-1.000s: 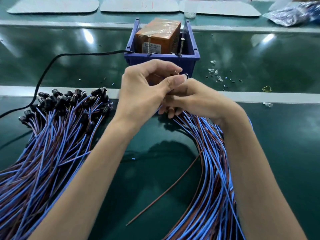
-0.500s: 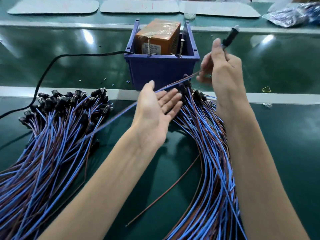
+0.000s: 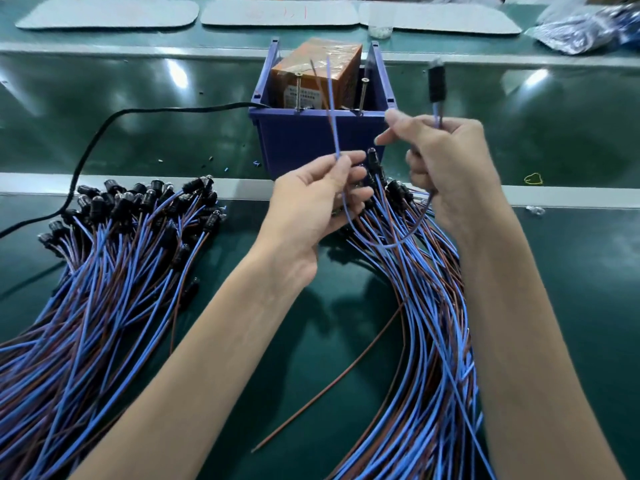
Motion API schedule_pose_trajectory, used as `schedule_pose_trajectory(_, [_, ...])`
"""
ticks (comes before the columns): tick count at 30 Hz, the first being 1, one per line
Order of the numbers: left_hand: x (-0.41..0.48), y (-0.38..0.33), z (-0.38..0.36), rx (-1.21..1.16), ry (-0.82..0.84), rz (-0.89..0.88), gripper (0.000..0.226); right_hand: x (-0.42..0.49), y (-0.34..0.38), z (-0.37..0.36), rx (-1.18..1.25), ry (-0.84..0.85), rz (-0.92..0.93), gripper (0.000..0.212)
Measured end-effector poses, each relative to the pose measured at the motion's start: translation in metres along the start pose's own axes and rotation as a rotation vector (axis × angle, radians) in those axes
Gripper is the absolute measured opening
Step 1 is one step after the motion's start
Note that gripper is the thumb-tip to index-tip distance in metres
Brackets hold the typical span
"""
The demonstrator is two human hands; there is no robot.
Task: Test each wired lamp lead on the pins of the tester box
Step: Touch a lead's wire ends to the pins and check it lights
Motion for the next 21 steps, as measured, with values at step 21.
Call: schedule_pose_trajectory(21, [0.009, 0.005, 0.019, 0.138, -0.065, 0.01, 0.011, -0.008, -0.011, -0.029, 0.161, 0.283, -0.112, 0.017])
Point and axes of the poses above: each hand's wrist, its own x-axis towards the middle knuckle, its own z-axis out of the back of the hand, y = z × x, the point moved 8 cm from there along x, towards the middle knuckle, and after that the axes turned 9 degrees about -x, right-handed, at the moved point
